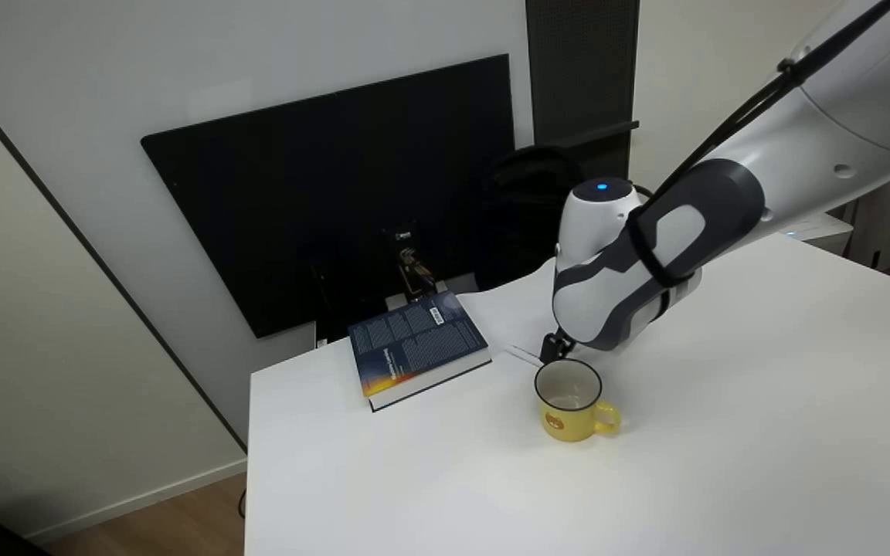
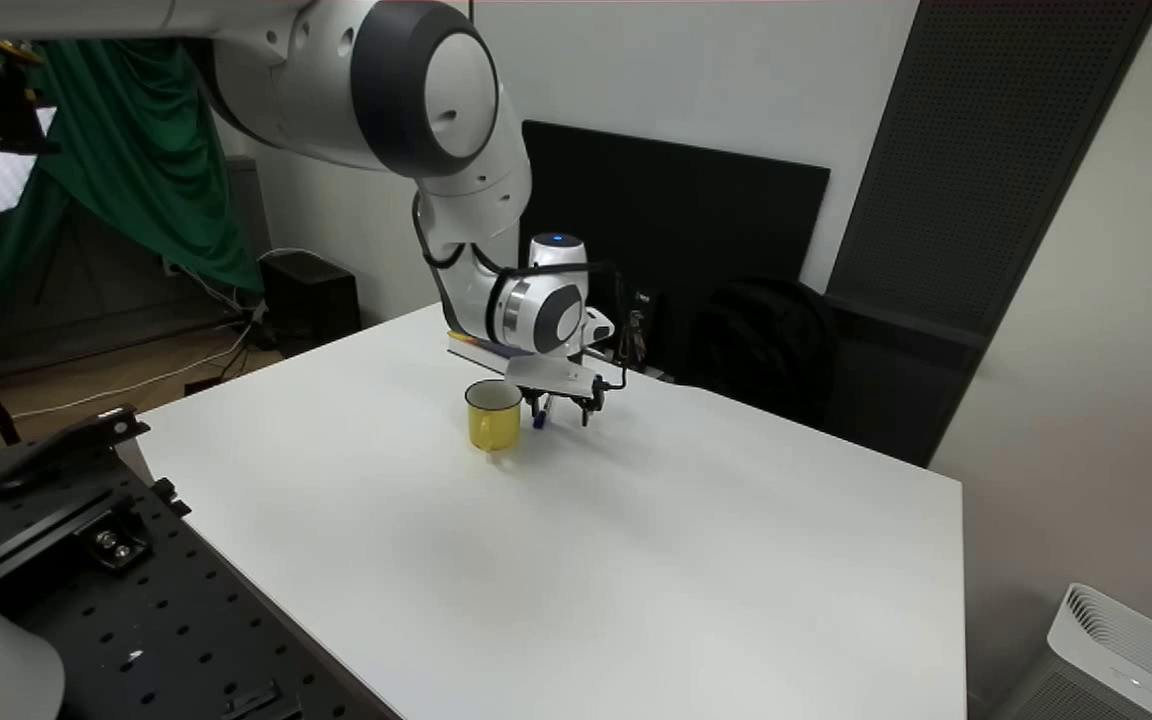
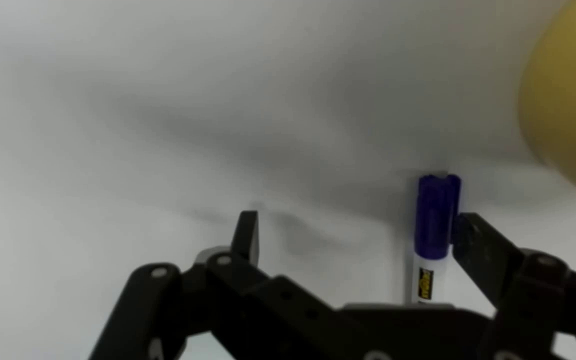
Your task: Put the marker in the mug
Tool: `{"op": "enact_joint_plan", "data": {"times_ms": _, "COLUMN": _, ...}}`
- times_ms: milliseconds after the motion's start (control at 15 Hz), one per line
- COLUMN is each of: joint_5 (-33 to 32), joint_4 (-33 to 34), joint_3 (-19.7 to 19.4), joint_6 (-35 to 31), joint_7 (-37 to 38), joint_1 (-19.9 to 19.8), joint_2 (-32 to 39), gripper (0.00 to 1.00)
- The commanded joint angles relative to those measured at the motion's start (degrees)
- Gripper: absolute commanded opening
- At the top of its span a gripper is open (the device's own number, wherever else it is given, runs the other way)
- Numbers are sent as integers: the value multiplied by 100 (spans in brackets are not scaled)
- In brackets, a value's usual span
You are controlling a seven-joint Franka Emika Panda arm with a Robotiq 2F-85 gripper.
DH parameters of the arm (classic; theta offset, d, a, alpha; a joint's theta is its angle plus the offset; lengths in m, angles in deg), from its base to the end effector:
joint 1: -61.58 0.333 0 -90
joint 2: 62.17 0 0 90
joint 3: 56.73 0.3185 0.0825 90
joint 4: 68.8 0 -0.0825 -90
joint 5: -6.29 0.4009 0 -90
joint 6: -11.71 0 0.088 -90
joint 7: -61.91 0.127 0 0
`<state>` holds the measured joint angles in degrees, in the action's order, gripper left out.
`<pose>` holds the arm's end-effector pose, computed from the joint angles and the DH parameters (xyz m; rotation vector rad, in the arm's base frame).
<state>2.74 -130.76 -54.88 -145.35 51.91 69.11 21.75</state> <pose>0.7208 0.1141 -0.1081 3.0743 0.5609 0.3072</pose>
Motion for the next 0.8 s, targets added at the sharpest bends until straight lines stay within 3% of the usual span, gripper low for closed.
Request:
{"op": "enact_joint_plan", "data": {"times_ms": 0, "joint_5": -127, "joint_4": -29, "joint_3": -50, "joint_6": -160, "joint_7": 150, "joint_1": 111, "joint_2": 0, "gripper": 100}}
{"op": "enact_joint_plan", "data": {"times_ms": 600, "joint_5": -189, "joint_4": -379, "joint_3": -104, "joint_6": -559, "joint_7": 157, "joint_1": 217, "joint_2": 2, "gripper": 100}}
{"op": "enact_joint_plan", "data": {"times_ms": 733, "joint_5": -187, "joint_4": -429, "joint_3": -106, "joint_6": -541, "joint_7": 156, "joint_1": 191, "joint_2": 2, "gripper": 74}}
